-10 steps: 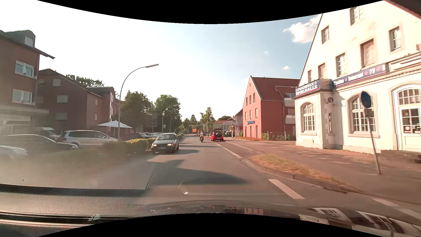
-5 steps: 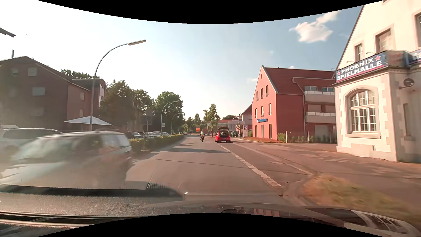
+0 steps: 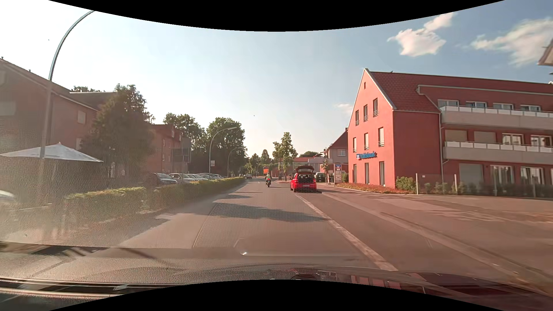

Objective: Follow the waypoints while adhering to traffic rules and regulations

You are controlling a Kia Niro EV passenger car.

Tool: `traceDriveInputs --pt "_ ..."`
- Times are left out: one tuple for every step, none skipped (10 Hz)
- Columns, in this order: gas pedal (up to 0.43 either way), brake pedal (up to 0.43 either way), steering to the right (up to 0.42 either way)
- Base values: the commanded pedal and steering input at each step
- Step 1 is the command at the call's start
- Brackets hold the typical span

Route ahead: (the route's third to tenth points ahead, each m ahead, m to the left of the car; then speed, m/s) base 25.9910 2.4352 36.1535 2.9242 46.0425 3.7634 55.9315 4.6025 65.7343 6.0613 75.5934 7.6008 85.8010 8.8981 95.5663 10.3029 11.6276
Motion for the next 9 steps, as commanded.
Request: traceDriveInputs --pt "0.169 0.000 -0.028" --pt "0.169 0.000 -0.028" --pt "0.169 0.000 -0.028" --pt "0.169 0.000 -0.028" --pt "0.169 0.000 -0.027" --pt "0.169 0.000 -0.027" --pt "0.169 0.000 -0.026" --pt "0.169 0.000 -0.023" --pt "0.169 0.000 -0.021"
